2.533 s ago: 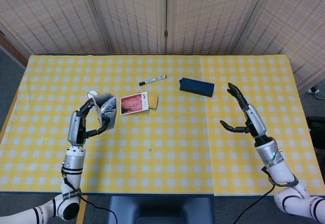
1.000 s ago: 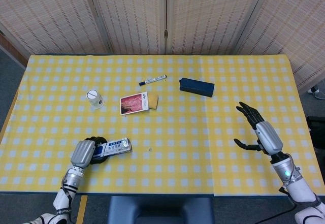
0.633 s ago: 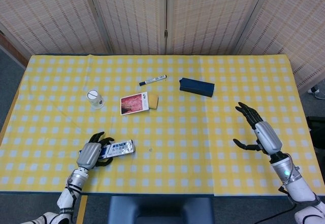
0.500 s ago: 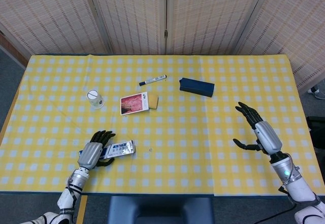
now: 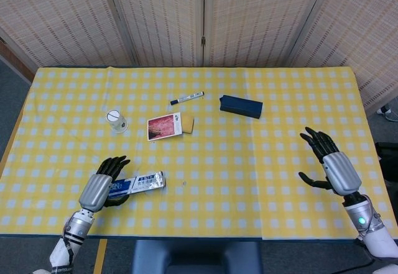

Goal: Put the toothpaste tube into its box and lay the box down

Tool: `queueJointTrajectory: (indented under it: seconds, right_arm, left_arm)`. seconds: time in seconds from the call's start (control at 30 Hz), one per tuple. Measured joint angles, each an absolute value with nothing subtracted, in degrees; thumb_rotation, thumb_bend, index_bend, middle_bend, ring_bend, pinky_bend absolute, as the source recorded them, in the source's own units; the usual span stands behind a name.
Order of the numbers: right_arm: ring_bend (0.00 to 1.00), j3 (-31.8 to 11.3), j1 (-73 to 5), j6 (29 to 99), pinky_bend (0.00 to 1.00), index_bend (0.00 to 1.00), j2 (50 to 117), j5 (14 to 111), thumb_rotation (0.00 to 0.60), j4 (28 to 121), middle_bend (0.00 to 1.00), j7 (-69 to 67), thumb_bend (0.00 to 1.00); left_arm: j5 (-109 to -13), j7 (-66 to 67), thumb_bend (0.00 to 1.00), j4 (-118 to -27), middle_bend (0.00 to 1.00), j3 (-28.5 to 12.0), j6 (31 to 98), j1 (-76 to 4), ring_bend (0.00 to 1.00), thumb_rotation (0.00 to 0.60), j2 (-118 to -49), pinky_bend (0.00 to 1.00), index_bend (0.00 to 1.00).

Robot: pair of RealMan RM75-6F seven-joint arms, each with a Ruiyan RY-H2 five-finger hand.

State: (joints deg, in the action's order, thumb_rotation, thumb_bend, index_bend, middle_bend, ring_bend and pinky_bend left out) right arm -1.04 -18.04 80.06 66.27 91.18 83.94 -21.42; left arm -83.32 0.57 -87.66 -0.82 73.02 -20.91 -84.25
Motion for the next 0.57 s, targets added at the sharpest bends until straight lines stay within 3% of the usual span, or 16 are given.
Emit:
queueJointTrajectory:
  seconds: [0.23,0.43,0.57]
  right_arm:
    - [0.0,-0.3,-12.6,83.8,0.0,0.0,63.3,86.7,0.6,92.0,0.0,1.5,0.31]
    - [0.0,0.9,-5.5,92.9,0.0,0.0,63.9,85.6,0.6,96.3,0.0,17.1,0.31]
    - [0.0,1.1,-2.7,96.3,0.0,0.0,64.8,87.4,0.6,97.5,0.0,19.3,0.31]
  left_arm:
    - [-81.4,12.2,0.27,-95.4,0.08,-0.5,86.9,-12.3,0.0,0.6,-73.0,0.0,0.14]
    - [-77.4,19.7,0.26,-96.5,0.08,-0.7,97.7,-3.8,0.0,0.6,-71.3,0.0,0.12]
    - [-76.6,23.2,0.26,-98.0,0.08,-0.6,98.4,-2.5,0.0,0.6,-70.5,0.0,0.11]
